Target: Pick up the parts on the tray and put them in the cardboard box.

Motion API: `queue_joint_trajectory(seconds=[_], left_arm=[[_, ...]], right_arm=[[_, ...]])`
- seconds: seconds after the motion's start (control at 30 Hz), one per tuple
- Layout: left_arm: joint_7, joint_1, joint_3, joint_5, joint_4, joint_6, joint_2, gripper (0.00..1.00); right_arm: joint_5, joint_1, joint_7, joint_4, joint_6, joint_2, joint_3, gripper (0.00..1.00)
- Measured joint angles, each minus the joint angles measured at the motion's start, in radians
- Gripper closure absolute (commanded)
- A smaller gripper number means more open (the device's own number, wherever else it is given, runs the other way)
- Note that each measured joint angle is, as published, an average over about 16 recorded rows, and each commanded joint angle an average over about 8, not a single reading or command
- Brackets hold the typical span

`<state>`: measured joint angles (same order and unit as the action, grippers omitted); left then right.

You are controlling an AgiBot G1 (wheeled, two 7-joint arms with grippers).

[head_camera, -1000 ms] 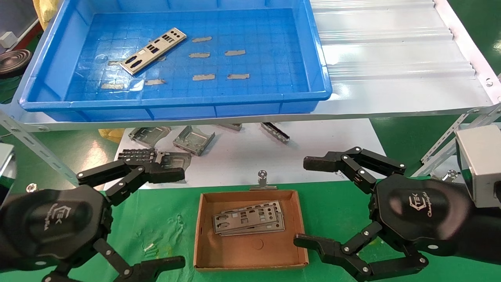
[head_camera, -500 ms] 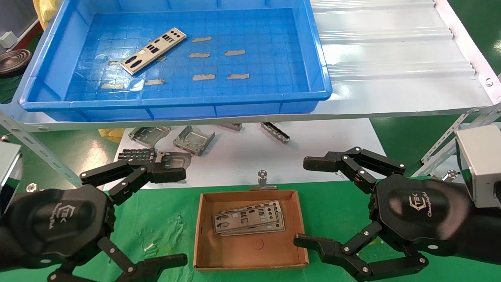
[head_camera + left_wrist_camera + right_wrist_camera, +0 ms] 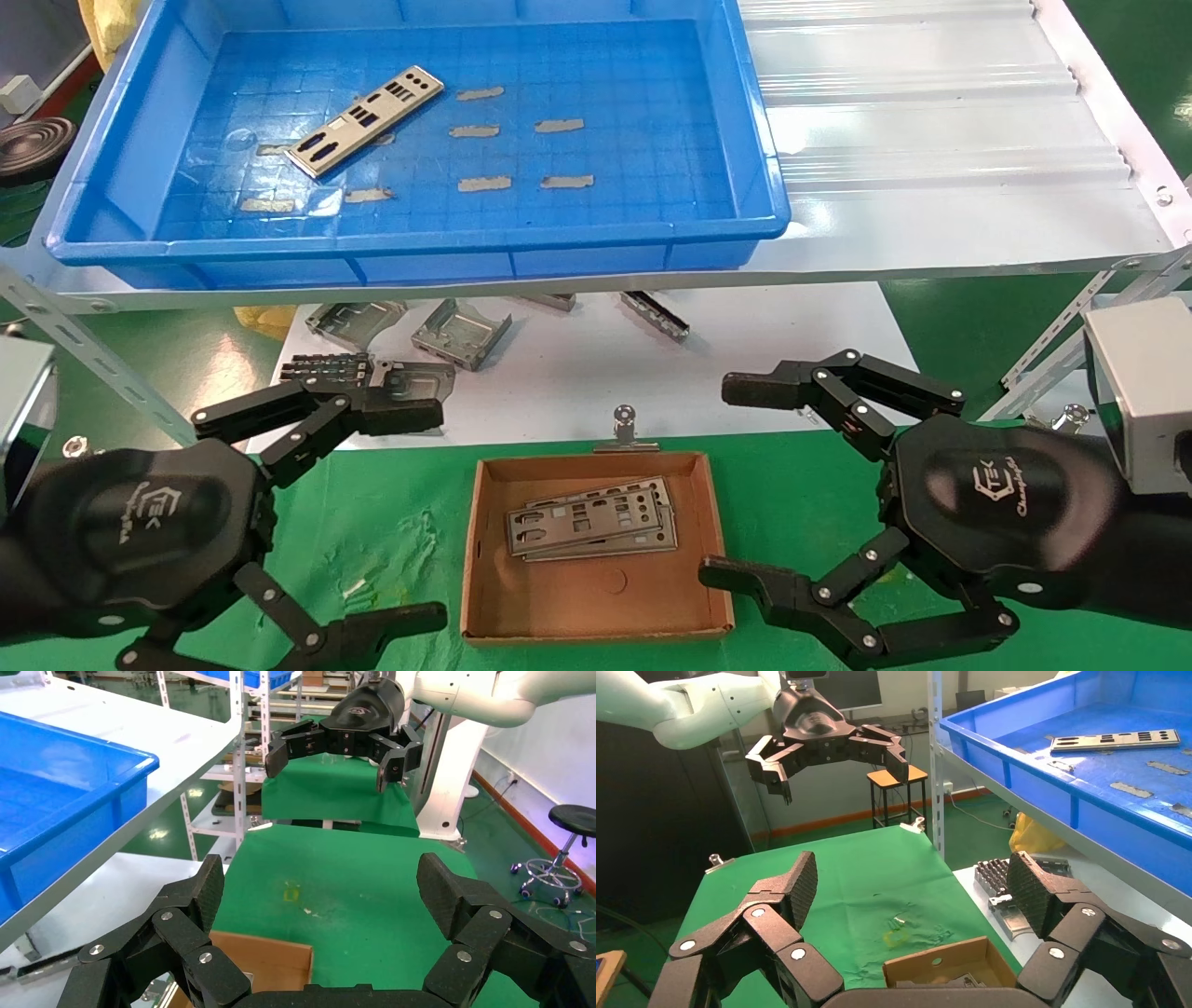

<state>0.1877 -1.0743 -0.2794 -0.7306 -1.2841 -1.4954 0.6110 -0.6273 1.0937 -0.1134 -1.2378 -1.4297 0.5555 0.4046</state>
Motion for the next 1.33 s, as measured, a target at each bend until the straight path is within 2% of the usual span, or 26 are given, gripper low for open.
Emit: queue_joint_trajectory(seconds=[1.33], left_arm=[[0.000,0.000,-0.001,-0.001,0.001,0.001,0.001,0.00]], right_arm=[[0.000,0.000,0.000,0.000,0.000,0.000,0.000,0.00]])
